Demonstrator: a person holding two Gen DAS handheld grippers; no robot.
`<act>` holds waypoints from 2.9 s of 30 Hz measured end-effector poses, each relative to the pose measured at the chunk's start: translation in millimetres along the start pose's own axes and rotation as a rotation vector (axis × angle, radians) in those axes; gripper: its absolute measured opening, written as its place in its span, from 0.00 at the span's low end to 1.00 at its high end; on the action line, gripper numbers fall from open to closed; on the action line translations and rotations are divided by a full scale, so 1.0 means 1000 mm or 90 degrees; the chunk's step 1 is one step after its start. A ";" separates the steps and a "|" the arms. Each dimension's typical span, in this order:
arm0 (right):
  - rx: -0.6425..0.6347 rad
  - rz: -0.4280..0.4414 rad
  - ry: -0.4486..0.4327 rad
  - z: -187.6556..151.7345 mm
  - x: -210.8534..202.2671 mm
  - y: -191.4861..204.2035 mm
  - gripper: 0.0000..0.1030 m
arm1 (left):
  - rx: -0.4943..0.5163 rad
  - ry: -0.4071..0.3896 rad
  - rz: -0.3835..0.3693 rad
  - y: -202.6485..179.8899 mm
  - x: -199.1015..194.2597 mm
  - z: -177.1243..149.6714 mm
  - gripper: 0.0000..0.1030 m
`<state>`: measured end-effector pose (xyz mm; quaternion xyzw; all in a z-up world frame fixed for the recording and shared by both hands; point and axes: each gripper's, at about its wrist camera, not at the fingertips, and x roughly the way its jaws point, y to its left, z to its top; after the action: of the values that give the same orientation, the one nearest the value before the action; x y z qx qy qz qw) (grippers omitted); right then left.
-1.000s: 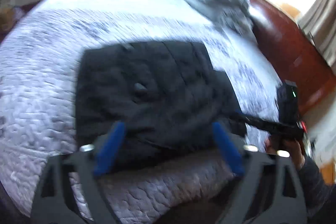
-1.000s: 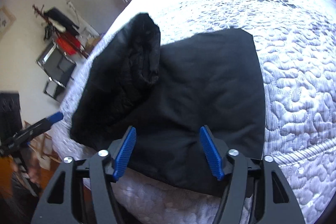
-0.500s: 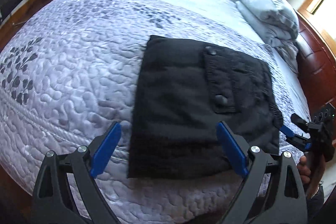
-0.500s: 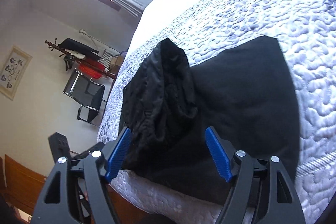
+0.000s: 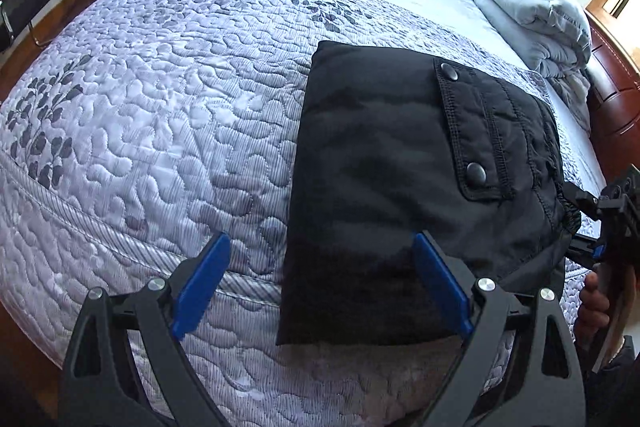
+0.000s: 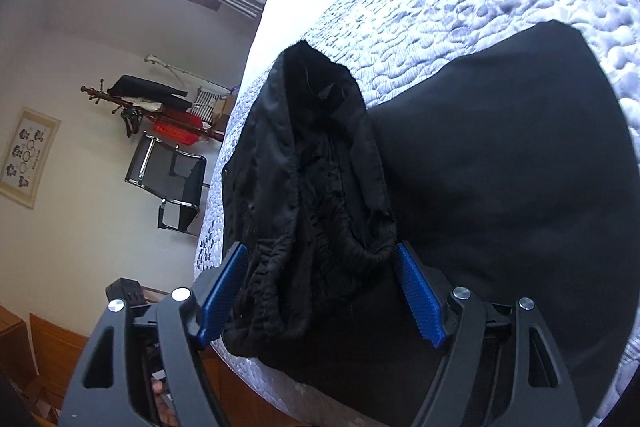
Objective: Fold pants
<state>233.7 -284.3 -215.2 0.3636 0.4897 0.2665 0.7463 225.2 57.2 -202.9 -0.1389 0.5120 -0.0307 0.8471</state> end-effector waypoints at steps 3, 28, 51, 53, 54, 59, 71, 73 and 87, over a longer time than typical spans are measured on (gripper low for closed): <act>0.004 0.007 0.003 0.003 0.009 0.003 0.74 | -0.006 0.002 -0.005 0.003 0.001 0.000 0.89; -0.082 0.044 -0.034 0.012 0.006 0.043 0.25 | -0.030 0.020 -0.004 0.011 0.008 -0.006 0.90; -0.143 0.080 -0.038 0.023 -0.042 0.100 0.25 | 0.056 -0.054 -0.043 -0.039 -0.049 0.000 0.90; -0.141 0.081 -0.041 0.023 -0.051 0.097 0.25 | 0.066 -0.064 -0.046 -0.045 -0.055 0.001 0.90; -0.140 0.083 -0.042 0.023 -0.054 0.096 0.25 | 0.071 -0.068 -0.045 -0.047 -0.058 0.001 0.90; -0.140 0.082 -0.057 0.022 -0.072 0.091 0.25 | 0.096 -0.078 -0.044 -0.059 -0.066 0.002 0.90; -0.143 0.060 -0.076 0.026 -0.102 0.088 0.25 | 0.129 -0.083 -0.044 -0.076 -0.070 0.000 0.91; -0.141 0.056 -0.077 0.026 -0.105 0.086 0.25 | 0.133 -0.080 -0.042 -0.077 -0.069 0.000 0.91; -0.106 0.035 -0.092 0.022 -0.123 0.061 0.25 | 0.148 -0.069 -0.031 -0.079 -0.062 -0.003 0.91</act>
<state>205.1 -347.2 -94.1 0.3319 0.4006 0.2998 0.7997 199.9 -6.9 -129.9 -0.0539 0.4551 -0.1030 0.8828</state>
